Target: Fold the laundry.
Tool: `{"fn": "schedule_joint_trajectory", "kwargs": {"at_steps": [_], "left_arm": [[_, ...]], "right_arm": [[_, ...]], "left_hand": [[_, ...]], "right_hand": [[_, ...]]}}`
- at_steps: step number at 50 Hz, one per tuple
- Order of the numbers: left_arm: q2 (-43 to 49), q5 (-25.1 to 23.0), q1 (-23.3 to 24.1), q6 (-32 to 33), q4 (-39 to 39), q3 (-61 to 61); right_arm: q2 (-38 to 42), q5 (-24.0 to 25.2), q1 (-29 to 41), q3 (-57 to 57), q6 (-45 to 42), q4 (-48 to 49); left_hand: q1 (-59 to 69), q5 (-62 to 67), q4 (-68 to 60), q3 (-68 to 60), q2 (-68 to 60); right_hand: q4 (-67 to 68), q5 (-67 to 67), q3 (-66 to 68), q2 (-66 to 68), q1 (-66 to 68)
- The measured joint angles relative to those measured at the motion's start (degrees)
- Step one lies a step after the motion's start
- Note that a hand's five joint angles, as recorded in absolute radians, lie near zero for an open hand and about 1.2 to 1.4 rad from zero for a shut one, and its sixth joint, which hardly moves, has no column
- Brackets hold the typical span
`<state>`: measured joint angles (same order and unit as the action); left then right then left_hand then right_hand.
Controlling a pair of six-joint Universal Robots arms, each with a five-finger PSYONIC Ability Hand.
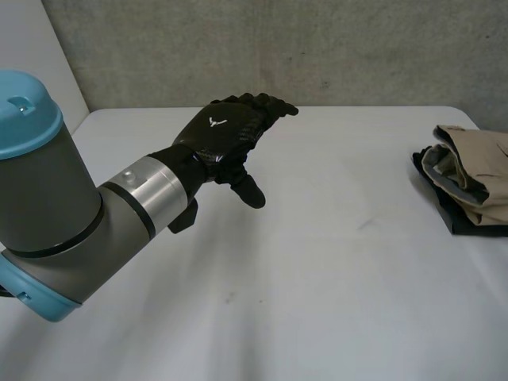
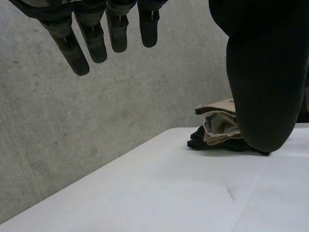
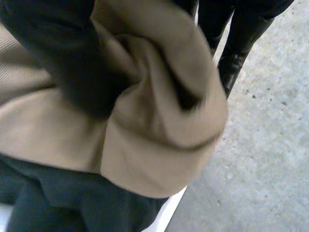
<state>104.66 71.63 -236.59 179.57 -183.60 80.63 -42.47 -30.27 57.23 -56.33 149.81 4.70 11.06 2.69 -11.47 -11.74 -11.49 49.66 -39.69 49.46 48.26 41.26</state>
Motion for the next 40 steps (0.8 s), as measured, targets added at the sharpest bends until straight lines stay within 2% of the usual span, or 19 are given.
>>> {"fn": "schedule_joint_trajectory", "kwargs": {"at_steps": [1, 2, 3, 4, 5, 6, 11, 17, 18, 19, 20, 25, 32, 40], "left_arm": [[0.01, 0.00, 0.00, 0.00, 0.00, -0.01], [0.01, 0.00, 0.00, 0.00, 0.00, -0.02], [0.01, 0.00, 0.00, 0.00, 0.00, -0.02], [0.01, 0.00, 0.00, 0.00, 0.00, -0.02], [0.02, 0.00, -0.01, -0.01, 0.00, -0.03], [0.01, 0.00, -0.01, -0.01, 0.00, -0.03], [-0.15, 0.00, -0.05, -0.01, 0.06, 0.00], [-0.63, 0.00, -0.21, -0.06, 0.08, 0.03], [-0.73, 0.00, -0.27, -0.13, 0.09, 0.02], [-0.76, 0.00, -0.29, -0.16, 0.09, 0.01], [-0.82, 0.00, -0.35, -0.25, 0.09, -0.01], [-1.02, 0.08, -0.47, -0.55, 0.09, -0.07], [-2.21, 2.21, -1.27, -0.64, 0.09, -0.06], [-4.73, 7.57, -4.33, -0.63, 0.07, 0.01]], "right_arm": [[-0.35, -0.40, -0.06, -0.51, -0.83, -0.84], [-0.55, -0.63, -0.09, -0.71, -1.27, -1.31], [-0.96, -1.16, -0.14, -1.04, -2.15, -2.21], [-1.17, -1.45, -0.19, -1.17, -2.59, -2.65], [-1.69, -2.31, -0.33, -1.42, -3.62, -3.70], [-2.64, -3.88, -0.64, -1.67, -5.33, -5.36], [-6.34, -10.67, -1.89, -1.87, -10.27, -10.13], [-9.93, -22.86, -2.70, -1.19, -13.54, -14.00], [-10.57, -27.02, -2.76, -0.77, -13.86, -14.50], [-10.69, -27.89, -2.76, -0.67, -13.90, -14.58], [-11.23, -31.32, -2.73, -0.18, -13.91, -14.77], [-13.24, -40.28, -2.13, 2.37, -12.18, -14.58], [-16.98, -42.66, 2.02, 5.06, -1.99, -13.42], [-26.12, -42.12, 13.21, 1.80, 13.40, -12.25]], "left_hand": [[0.00, 0.00, 0.00, 0.00, 0.00], [0.00, 0.00, 0.00, 0.00, 0.00], [0.00, 0.00, 0.00, 0.00, 0.00], [0.00, 0.00, 0.00, 0.00, 0.00], [0.00, 0.00, 0.00, 0.00, 0.00], [0.00, 0.00, 0.00, 0.00, 0.00], [0.00, 0.00, 0.00, 0.00, 0.00], [0.00, -0.01, 0.00, 0.00, 0.00], [0.00, 0.00, 0.00, 0.00, 0.00], [0.00, 0.00, 0.00, 0.00, 0.00], [0.00, 0.00, 0.00, 0.00, 0.00], [0.00, 0.00, 0.00, 0.00, 0.00], [0.00, -0.01, 0.00, 0.00, 0.00], [0.00, 0.00, 0.00, 0.00, 0.00]], "right_hand": [[-10.84, 10.68, -11.49, -10.78, -10.11], [-15.16, 15.07, -14.67, -14.07, -14.34], [-24.74, 24.73, -24.33, -24.78, -22.41], [-24.74, 24.73, -24.33, -24.78, -22.41], [-33.64, 33.29, -33.45, -32.53, -28.28], [-36.14, 35.62, -36.33, -35.20, -29.69], [-36.68, 36.04, -37.45, -35.95, -30.02], [-36.68, 36.04, -37.45, -35.95, -30.02], [-36.68, 36.04, -37.45, -35.95, -30.02], [-36.68, 36.04, -37.45, -35.94, -30.02], [-36.68, 36.04, -37.45, -35.95, -30.02], [-36.68, 36.04, -37.45, -35.95, -30.02], [-36.68, 36.04, -37.45, -35.95, -30.02], [-36.68, 36.04, -37.45, -35.95, -30.02]]}}
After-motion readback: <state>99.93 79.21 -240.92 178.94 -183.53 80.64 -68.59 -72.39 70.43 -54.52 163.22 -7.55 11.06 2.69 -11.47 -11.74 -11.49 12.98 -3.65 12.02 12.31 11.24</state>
